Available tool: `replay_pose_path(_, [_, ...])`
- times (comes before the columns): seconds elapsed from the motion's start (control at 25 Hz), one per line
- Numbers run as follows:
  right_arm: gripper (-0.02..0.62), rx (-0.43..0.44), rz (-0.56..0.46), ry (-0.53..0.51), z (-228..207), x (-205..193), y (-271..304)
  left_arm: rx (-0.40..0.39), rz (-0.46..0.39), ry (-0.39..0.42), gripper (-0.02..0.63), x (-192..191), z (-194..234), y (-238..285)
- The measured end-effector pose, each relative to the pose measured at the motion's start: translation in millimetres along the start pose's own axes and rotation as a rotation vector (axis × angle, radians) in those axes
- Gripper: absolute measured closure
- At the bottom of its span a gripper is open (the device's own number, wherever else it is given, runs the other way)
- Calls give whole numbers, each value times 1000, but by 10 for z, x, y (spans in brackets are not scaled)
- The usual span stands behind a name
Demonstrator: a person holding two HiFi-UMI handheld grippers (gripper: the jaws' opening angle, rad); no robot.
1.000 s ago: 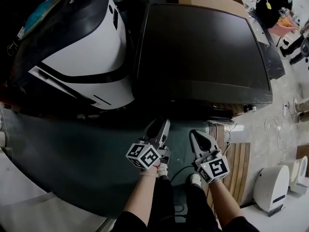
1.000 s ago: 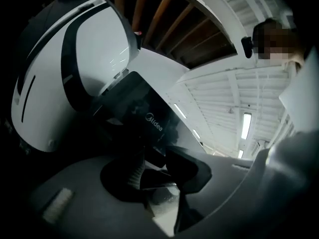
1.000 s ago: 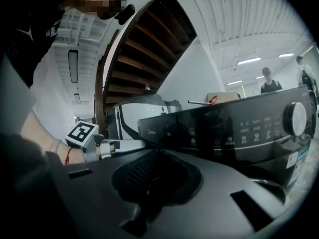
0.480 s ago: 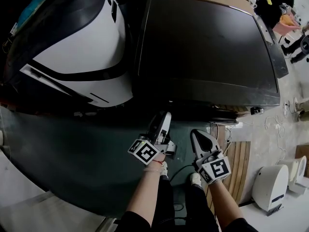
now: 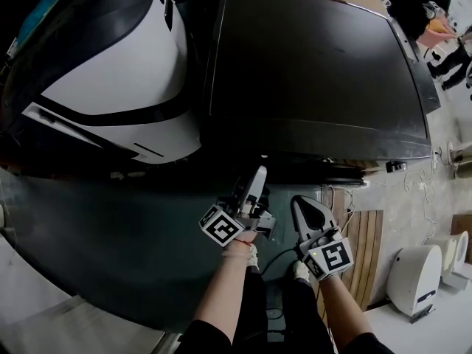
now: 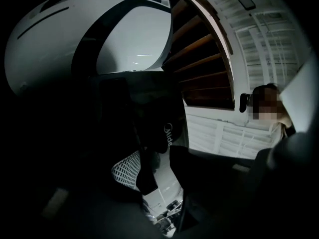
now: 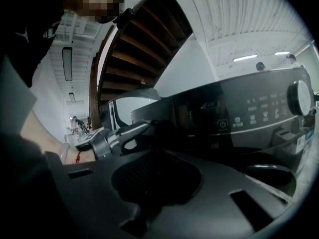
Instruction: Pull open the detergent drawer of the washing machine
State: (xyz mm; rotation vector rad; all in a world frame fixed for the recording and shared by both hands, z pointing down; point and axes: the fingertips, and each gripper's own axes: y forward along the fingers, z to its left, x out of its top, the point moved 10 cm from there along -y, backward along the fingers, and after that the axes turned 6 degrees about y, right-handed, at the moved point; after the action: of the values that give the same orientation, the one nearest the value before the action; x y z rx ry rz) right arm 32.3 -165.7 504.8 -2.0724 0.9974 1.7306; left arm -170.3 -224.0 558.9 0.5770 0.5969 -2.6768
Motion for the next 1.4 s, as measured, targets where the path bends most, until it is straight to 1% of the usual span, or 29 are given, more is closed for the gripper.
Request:
replay_pose_path(0.12, [583, -21, 7, 21, 31, 12, 14, -30, -34, -45, 440, 10, 32, 20])
replay_pose_path(0.16, [583, -29, 10, 30, 44, 17, 17, -35, -39, -53, 452, 10, 42, 20])
replay_pose_path(0.28, [583, -50, 12, 48, 78, 31, 18, -38, -36, -66, 462, 5, 60, 11])
replay_pose_path(0.4, [583, -58, -33, 47, 93, 49, 21, -35, -26, -82, 463, 5, 77, 3])
replay_pose_path(0.48, [583, -67, -43, 49, 91, 30, 2, -31, -20, -87, 463, 8, 76, 3])
replay_pose_path(0.68, [583, -88, -32, 64, 102, 6, -47, -35, -17, -90, 468, -8, 45, -49])
replay_pose_path(0.8, [582, -79, -42, 84, 130, 35, -62, -36, -13, -90, 469, -32, 8, -120])
replay_pose_path(0.92, [583, -72, -33, 72, 164, 57, -96, -41, -3, -82, 472, -49, -36, -196])
replay_pose_path(1.0, [583, -61, -36, 57, 171, 8, -149, -47, 3, -78, 476, -71, -57, -262])
replay_pose_path(1.12, [583, -59, -19, 64, 181, -66, -244, -57, -6, -75, 479, -99, -80, -352])
replay_pose_path(1.4, [583, -85, -33, 90, 196, -79, -458, -57, -15, -56, 483, -162, -176, -510])
